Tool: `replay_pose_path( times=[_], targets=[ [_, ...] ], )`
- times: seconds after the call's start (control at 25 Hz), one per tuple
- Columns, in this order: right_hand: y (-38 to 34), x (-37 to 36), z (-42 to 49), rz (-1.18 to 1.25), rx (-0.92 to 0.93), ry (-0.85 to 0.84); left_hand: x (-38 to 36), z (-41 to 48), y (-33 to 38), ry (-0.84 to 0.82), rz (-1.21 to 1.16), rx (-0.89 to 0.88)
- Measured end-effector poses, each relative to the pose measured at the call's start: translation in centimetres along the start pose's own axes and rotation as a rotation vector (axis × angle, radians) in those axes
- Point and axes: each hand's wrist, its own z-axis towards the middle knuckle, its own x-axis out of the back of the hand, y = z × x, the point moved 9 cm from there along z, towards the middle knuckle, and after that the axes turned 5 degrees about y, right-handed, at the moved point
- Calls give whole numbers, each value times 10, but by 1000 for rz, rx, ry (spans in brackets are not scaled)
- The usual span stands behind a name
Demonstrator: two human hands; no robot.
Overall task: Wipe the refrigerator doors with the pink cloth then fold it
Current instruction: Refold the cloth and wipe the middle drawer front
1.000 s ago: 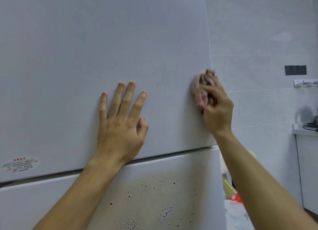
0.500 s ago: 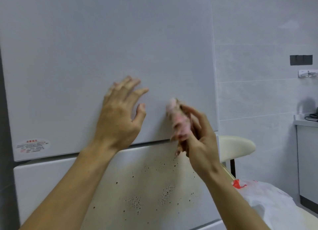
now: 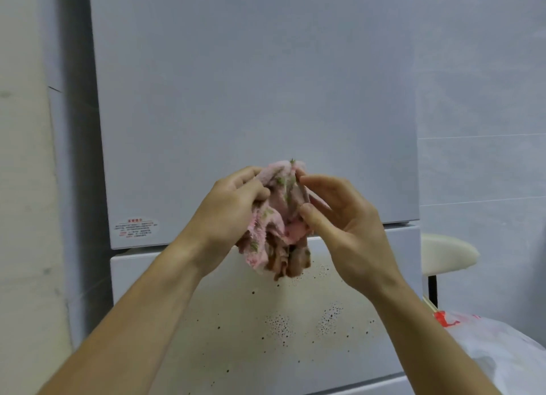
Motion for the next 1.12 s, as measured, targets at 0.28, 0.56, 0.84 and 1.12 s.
replay_pose_path(
  times=[0.28, 0.56, 0.84, 1.12],
  targets=[
    [27, -15, -10, -219, -233, 10, 3, -7, -30, -114, -208, 160],
    [50, 0, 4, 230, -442, -70, 34, 1, -21, -30, 154, -10],
    [51, -22, -15, -65, -477, -150, 39, 2, -31, -24, 23, 36],
    [41, -5, 1, 402, -542, 192, 39, 1, -19, -116, 195, -58]
  ],
)
